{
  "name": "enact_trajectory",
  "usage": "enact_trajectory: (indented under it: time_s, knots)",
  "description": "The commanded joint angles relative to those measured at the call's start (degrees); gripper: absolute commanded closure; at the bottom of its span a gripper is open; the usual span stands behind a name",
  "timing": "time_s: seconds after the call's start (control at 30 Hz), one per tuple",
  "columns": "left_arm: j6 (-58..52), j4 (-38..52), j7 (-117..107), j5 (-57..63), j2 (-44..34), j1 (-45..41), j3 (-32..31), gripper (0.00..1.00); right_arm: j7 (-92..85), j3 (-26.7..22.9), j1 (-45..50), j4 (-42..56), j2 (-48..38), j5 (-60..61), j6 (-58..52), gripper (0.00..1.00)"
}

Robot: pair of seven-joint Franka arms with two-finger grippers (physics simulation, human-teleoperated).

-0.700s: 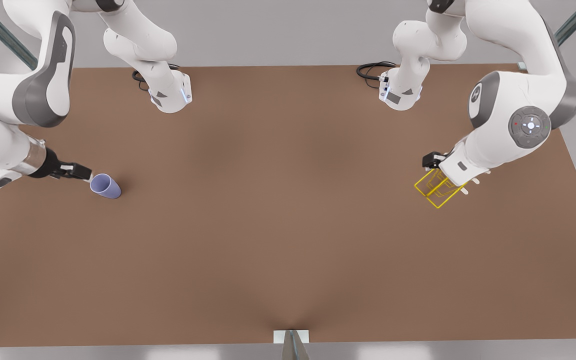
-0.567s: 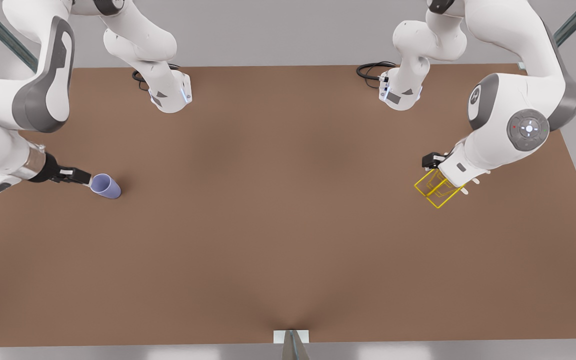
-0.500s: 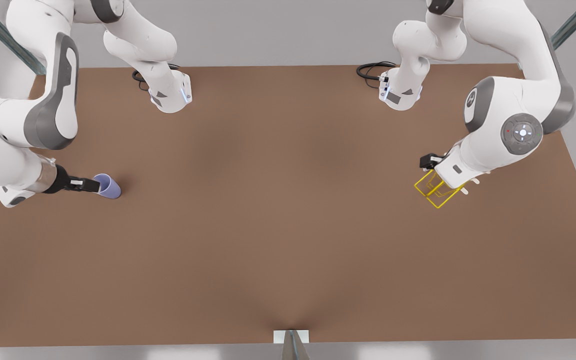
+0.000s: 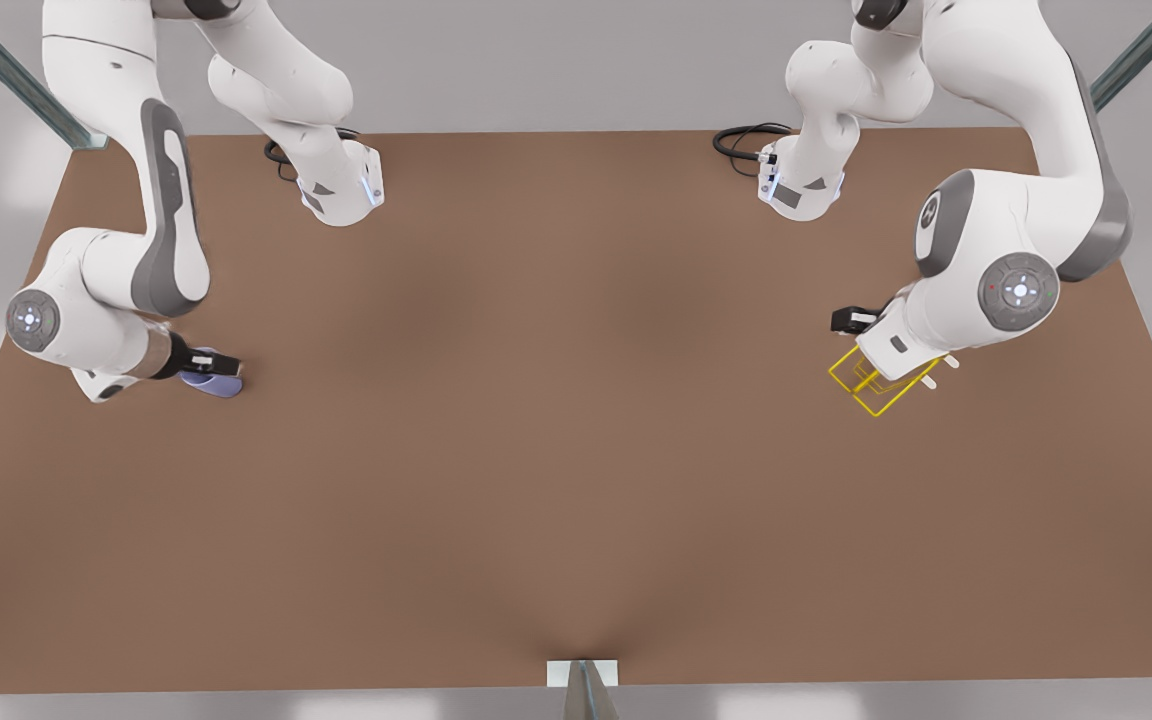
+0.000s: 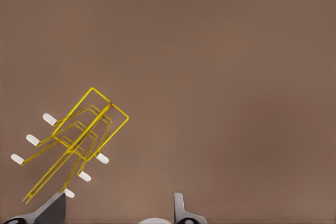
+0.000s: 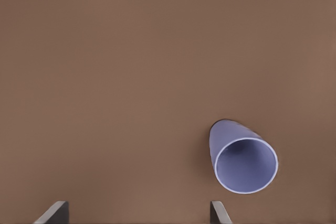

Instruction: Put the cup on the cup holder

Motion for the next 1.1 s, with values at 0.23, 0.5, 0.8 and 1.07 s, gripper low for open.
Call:
enact_trajectory:
  time_s: [0.23,0.5,0.8,1.07]
  knots:
    - [-0.39,-0.48,0.06,0.19,0.27,0.00,0.01,0.00,-13.36,0.01,-4.61,-5.64,3.40,-0.01,14.42,0.00]
    - [-0.65,-0.48,0.06,0.19,0.27,0.00,0.01,0.00,-14.33,0.01,-5.84,-8.54,5.34,-0.01,17.41,0.00]
    - [-1.09,-0.48,0.06,0.19,0.27,-0.09,-0.08,0.00,-14.24,-0.87,-6.11,-8.27,7.80,-0.10,18.82,0.00]
    - [-1.27,-0.48,0.06,0.19,0.35,-0.09,-0.17,0.00,-13.80,-0.87,-5.76,-10.65,7.18,-0.10,17.32,0.00]
